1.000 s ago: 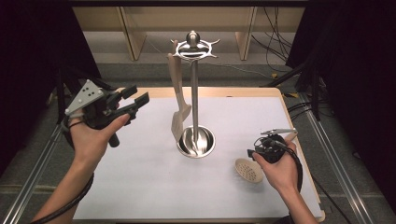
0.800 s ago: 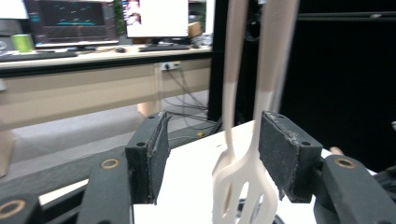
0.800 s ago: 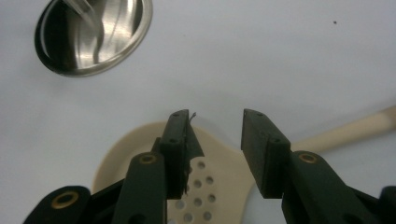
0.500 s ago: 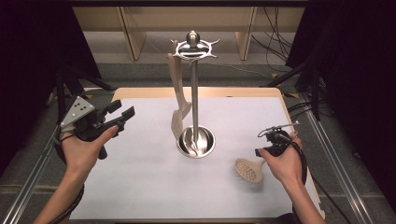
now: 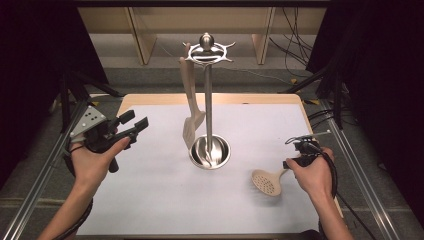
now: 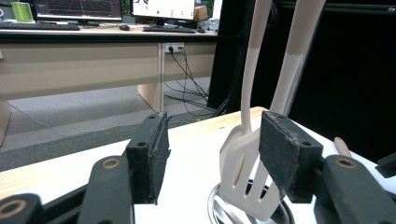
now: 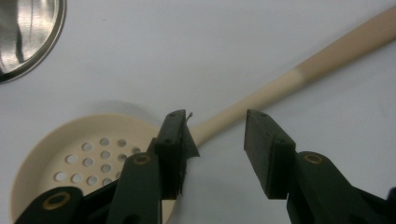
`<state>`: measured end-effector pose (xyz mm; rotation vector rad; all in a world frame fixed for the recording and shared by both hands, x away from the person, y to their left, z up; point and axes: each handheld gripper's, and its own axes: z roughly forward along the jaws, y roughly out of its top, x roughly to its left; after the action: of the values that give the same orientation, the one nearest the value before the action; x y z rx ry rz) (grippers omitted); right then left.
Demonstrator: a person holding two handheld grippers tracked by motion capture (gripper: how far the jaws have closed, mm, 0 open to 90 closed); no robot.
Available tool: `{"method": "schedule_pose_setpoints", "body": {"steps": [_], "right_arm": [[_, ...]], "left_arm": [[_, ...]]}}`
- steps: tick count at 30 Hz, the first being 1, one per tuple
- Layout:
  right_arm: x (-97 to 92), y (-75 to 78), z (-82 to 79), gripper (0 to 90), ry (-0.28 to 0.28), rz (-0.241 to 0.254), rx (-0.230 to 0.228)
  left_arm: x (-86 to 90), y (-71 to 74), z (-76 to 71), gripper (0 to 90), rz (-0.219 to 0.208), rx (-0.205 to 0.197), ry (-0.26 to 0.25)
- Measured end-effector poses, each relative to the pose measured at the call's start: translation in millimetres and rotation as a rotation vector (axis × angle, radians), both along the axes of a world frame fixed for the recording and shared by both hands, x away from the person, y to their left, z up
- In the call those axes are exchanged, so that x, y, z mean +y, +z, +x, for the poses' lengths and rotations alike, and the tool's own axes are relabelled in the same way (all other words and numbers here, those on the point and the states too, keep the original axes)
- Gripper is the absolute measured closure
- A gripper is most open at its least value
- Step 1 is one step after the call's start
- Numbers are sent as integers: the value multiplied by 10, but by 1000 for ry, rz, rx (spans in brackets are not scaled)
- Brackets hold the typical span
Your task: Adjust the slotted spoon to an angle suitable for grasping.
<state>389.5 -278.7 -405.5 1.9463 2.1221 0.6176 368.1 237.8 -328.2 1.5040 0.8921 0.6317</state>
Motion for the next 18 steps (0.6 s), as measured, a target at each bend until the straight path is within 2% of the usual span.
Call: {"method": "schedule_pose_setpoints", "body": {"steps": [1,2,3,5,9,10,13,14,15,16,17,18], "right_arm": [[-7,-1,0,589,-9,4,14],[18,7,-6,584,-59,26,39],[-24,-4,12,579,-31,9,41],[-44,-35,47,557,-44,9,49],[-37,-112,114,547,-127,33,86],[-105,-148,143,547,-71,-2,89],[-122,-182,179,540,-89,5,118],[-100,-195,184,540,-129,17,120],[-120,-197,199,536,-114,5,133],[-81,-199,199,530,-168,27,150],[-128,-221,216,526,-119,-5,138],[-124,-226,228,523,-137,5,152]], "left_arm": [[9,5,1,424,-5,1,1],[23,15,5,424,-10,-2,7],[40,25,9,424,-10,-5,12],[65,33,22,424,-20,-4,23],[86,-3,64,425,-18,11,35],[86,-11,70,425,-17,12,33],[73,-29,81,425,-16,21,28],[69,-31,83,425,-16,20,25],[67,-31,85,425,-16,18,20],[68,-30,81,425,-16,17,17],[72,-28,72,425,-13,16,17],[80,-26,67,425,-14,15,18]]}}
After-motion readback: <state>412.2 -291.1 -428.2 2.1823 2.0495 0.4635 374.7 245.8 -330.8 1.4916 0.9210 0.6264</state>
